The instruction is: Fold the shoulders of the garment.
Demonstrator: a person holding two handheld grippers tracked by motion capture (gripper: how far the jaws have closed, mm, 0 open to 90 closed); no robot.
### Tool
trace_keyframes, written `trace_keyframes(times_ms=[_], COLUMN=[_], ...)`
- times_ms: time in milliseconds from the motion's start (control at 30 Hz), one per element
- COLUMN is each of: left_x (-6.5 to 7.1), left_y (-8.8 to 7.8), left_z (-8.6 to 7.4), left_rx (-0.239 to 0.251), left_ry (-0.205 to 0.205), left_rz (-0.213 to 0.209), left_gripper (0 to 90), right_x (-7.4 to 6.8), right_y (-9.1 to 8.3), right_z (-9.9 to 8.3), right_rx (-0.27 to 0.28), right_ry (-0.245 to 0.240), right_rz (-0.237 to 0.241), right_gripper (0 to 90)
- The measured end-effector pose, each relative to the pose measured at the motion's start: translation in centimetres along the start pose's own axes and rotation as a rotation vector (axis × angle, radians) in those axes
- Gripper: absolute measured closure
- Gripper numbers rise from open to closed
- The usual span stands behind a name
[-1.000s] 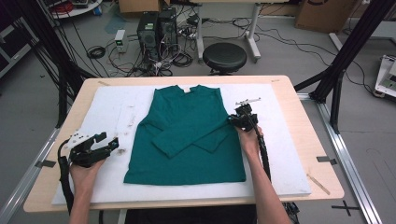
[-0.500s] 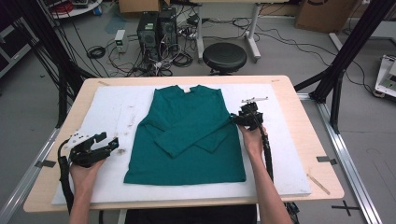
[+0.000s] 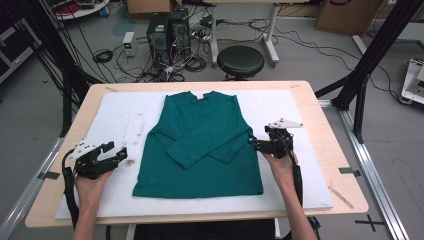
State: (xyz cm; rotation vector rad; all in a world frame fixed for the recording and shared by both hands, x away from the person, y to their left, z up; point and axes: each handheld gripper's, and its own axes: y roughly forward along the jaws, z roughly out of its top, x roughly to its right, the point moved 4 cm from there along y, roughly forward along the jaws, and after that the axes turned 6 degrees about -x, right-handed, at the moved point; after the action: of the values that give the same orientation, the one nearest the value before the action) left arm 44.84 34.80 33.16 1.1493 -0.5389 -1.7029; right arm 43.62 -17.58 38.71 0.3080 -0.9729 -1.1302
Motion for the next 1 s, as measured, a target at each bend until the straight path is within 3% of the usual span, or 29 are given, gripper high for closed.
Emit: trace_keyframes(times_ms=[233, 367, 533, 600, 767, 1000], left_x=[0.2, 0.3, 1.7, 2.3, 3.2, 3.4], left_y=[0.1, -0.1, -0.8, -1.0, -0.9, -0.9], left_z=[0.0, 0.1, 1.3, 1.8, 2.7, 2.9], left_rx=[-0.006, -0.020, -0.004, 0.009, 0.022, -0.008], left_ry=[0.013, 0.017, 0.088, 0.112, 0.078, 0.076], left_rz=[0.011, 0.019, 0.023, 0.004, -0.074, -0.070], left_gripper=[35.9, 35.9, 35.3, 34.7, 31.8, 32.0], right_x=[-0.5, -0.2, 0.6, 1.0, 1.6, 1.7], right_y=[-1.7, -2.2, -2.4, -2.6, -3.1, -3.2], right_z=[-2.4, -3.4, -5.1, -5.6, -5.8, -6.1], right_rx=[0.063, 0.061, 0.063, 0.064, 0.079, 0.068], right_ry=[-0.014, -0.007, 0.033, 0.050, 0.068, 0.074], right_rz=[-0.012, -0.021, -0.036, -0.037, -0.043, -0.031], right_gripper=[25.8, 25.8, 25.7, 25.2, 25.2, 25.2])
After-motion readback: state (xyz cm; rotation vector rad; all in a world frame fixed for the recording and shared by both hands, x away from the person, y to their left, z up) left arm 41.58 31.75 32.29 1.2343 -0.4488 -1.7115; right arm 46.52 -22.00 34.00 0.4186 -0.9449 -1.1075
